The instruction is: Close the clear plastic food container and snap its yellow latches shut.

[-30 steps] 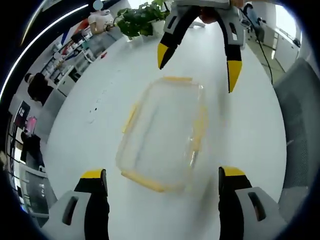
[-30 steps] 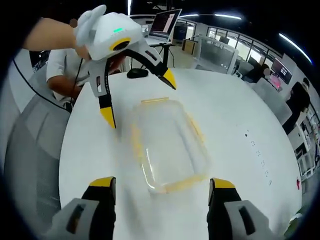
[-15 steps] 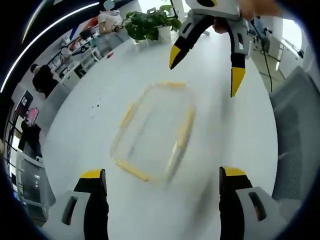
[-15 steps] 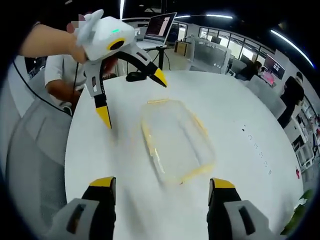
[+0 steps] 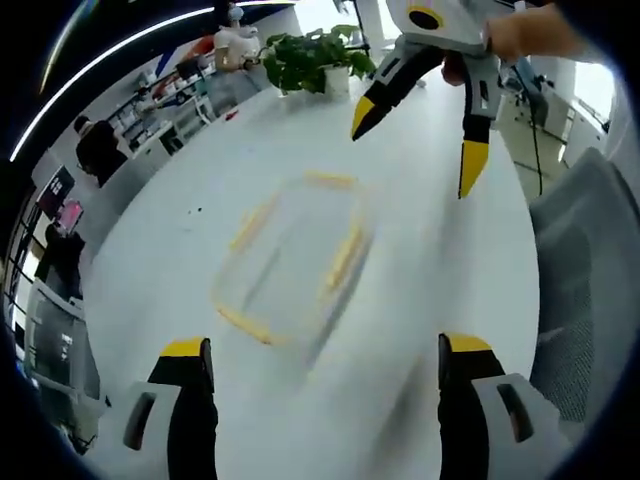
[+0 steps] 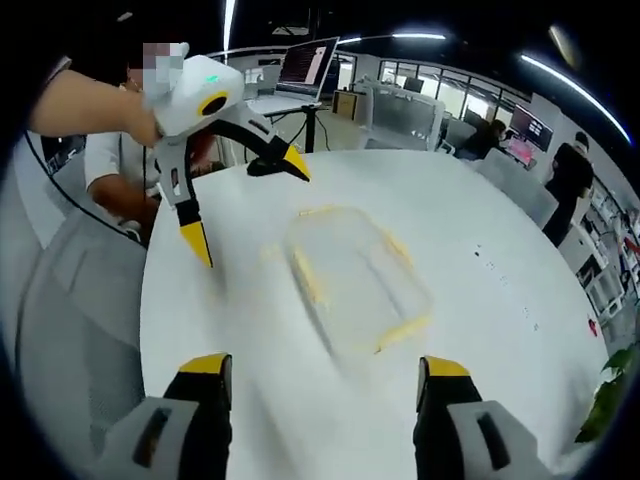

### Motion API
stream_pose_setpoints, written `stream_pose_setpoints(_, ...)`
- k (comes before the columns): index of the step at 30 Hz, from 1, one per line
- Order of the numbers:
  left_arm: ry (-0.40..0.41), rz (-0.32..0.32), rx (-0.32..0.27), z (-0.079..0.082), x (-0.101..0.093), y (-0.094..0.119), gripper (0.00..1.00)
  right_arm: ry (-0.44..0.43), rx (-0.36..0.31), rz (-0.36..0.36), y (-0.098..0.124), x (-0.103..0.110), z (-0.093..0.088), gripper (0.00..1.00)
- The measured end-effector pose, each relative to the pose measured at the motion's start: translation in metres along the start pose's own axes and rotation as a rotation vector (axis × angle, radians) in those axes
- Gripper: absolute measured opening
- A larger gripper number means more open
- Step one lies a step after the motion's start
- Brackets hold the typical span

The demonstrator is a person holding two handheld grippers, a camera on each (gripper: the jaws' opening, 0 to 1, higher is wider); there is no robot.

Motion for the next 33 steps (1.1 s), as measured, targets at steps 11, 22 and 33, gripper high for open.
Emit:
stream_pose_setpoints(11, 0.06, 0.01, -0.033, -0.006, -0.016, 0.012, 0.92, -0.034, -0.026, -0.043, 0.012, 0.016, -0.011, 0.75)
stream_pose_setpoints(22, 0.167, 0.034, -0.12, -0.021, -0.034, 0.03, 0.92, -0.105, -0.126, -0.095, 0.024, 0.037, -0.024, 0.75)
stream_pose_setpoints(33, 0.235, 0.053, -0.173, -0.046, -0.052, 0.046, 0.92, -0.175, -0.231, -0.151, 0.027, 0.063, -0.036, 0.78)
Point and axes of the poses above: the point that each gripper's makers call its tool centre point, and the gripper's own axes: y roughly backward along the fingers, x roughly to its left, z roughly out of its top, the point moved 9 cm from there along y, roughly backward along the fingers, and after that the axes turned 4 degrees about z, right-handed, at the moved point
